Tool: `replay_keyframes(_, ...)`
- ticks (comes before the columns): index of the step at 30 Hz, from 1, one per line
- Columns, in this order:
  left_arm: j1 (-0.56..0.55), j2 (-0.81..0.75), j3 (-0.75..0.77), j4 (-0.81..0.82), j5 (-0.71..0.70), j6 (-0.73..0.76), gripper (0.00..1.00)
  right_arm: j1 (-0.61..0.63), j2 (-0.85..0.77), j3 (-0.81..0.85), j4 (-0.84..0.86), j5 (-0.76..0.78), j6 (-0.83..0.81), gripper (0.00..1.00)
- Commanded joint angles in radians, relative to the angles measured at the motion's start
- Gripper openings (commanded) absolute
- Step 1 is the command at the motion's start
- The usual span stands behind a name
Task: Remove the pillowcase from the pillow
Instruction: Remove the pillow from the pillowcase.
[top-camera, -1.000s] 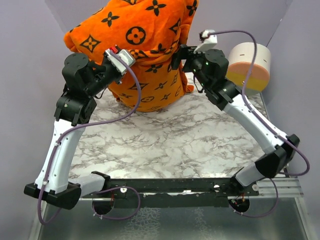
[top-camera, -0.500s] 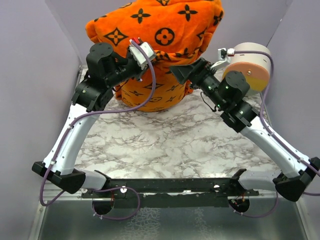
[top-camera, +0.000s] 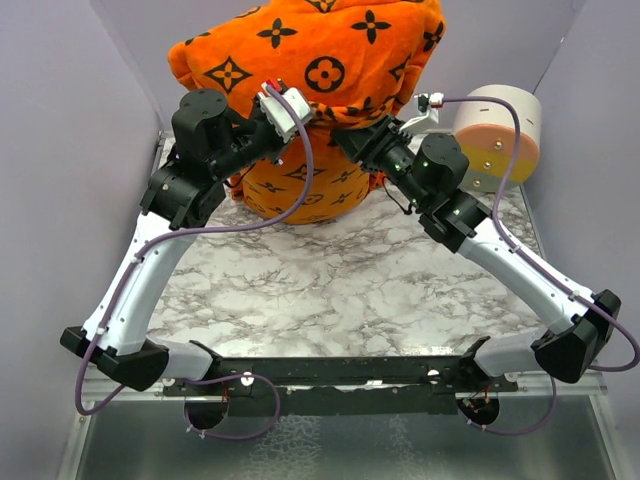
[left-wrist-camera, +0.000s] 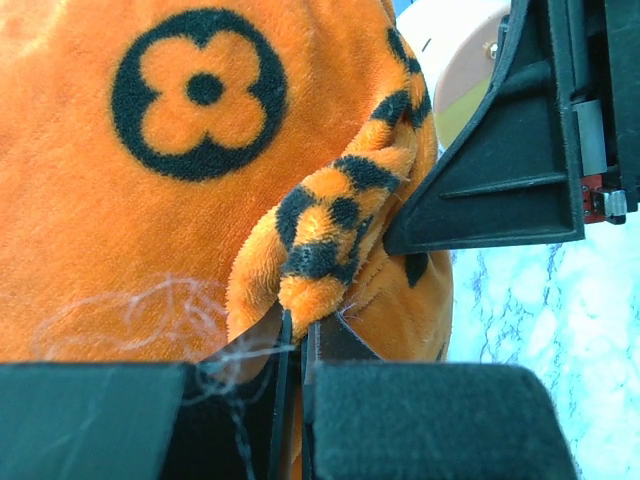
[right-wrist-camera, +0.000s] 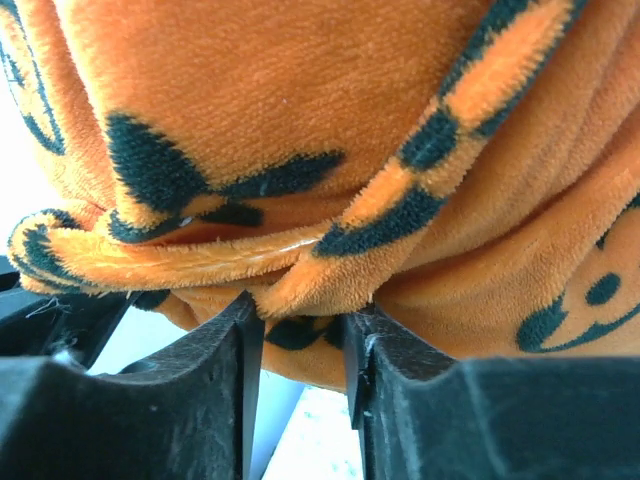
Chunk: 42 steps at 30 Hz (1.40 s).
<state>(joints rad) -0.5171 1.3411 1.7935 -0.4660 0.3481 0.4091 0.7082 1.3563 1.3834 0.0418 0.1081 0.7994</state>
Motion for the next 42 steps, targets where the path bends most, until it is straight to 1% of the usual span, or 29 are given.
replay_keyframes(1, -0.008, -0.065, 0.021, 0.041, -0.025, 0.025, 0.0, 0.004, -0.018, -0.025, 0.014, 0.098, -0.016, 0.33)
replay_keyframes(3, -0.008, -0.075, 0.022, 0.028, -0.021, 0.032, 0.0, 0.005, -0.012, -0.018, 0.015, 0.099, -0.014, 0.33)
replay_keyframes(7, -0.009, -0.106, 0.003, 0.03, -0.023, 0.038, 0.0, 0.005, 0.001, -0.003, 0.002, 0.094, -0.022, 0.25)
replay_keyframes(10, -0.013, -0.132, -0.038, 0.093, -0.035, 0.033, 0.12, 0.006, 0.027, 0.012, -0.017, 0.063, -0.02, 0.13)
replay_keyframes(12, -0.024, -0.137, -0.059, 0.144, -0.057, 0.039, 0.16, 0.017, 0.053, 0.032, -0.034, 0.04, -0.021, 0.08)
replay_keyframes(16, -0.044, -0.146, -0.12, 0.268, -0.09, 0.083, 0.29, 0.068, 0.099, 0.066, -0.05, 0.037, -0.045, 0.04)
replay_keyframes(18, -0.058, -0.156, -0.167, 0.331, -0.106, 0.12, 0.3, 0.088, 0.112, 0.075, -0.049, 0.04, -0.052, 0.02)
replay_keyframes(19, -0.063, -0.157, -0.179, 0.336, -0.109, 0.139, 0.31, 0.095, 0.118, 0.079, -0.048, 0.042, -0.053, 0.02)
replay_keyframes(24, -0.072, -0.17, -0.226, 0.239, -0.081, 0.292, 0.34, 0.104, 0.133, 0.11, -0.056, 0.048, -0.066, 0.01)
replay_keyframes(26, -0.072, -0.18, -0.225, 0.141, -0.069, 0.364, 0.34, 0.104, 0.138, 0.133, -0.065, 0.053, -0.079, 0.01)
replay_keyframes(27, -0.072, -0.186, -0.216, 0.098, -0.068, 0.374, 0.35, 0.104, 0.144, 0.149, -0.071, 0.057, -0.086, 0.01)
replay_keyframes(29, -0.072, -0.206, -0.192, 0.027, -0.062, 0.374, 0.41, 0.103, 0.16, 0.188, -0.088, 0.065, -0.103, 0.01)
replay_keyframes(31, -0.072, -0.228, -0.154, -0.042, -0.034, 0.378, 0.54, 0.103, 0.188, 0.233, -0.109, 0.075, -0.119, 0.01)
replay_keyframes(33, -0.072, -0.247, -0.117, -0.112, -0.005, 0.371, 0.64, 0.103, 0.216, 0.28, -0.128, 0.071, -0.129, 0.01)
replay_keyframes(35, -0.072, -0.257, -0.087, -0.191, 0.014, 0.386, 0.69, 0.103, 0.237, 0.311, -0.137, 0.055, -0.126, 0.01)
replay_keyframes(37, -0.072, -0.269, -0.104, -0.243, 0.003, 0.448, 0.71, 0.103, 0.245, 0.319, -0.129, 0.032, -0.113, 0.01)
replay_keyframes(39, -0.072, -0.293, -0.17, -0.205, -0.043, 0.501, 0.71, 0.105, 0.243, 0.31, -0.122, 0.022, -0.098, 0.01)
replay_keyframes(42, -0.072, -0.31, -0.249, -0.095, -0.099, 0.577, 0.67, 0.105, 0.227, 0.281, -0.113, 0.017, -0.088, 0.01)
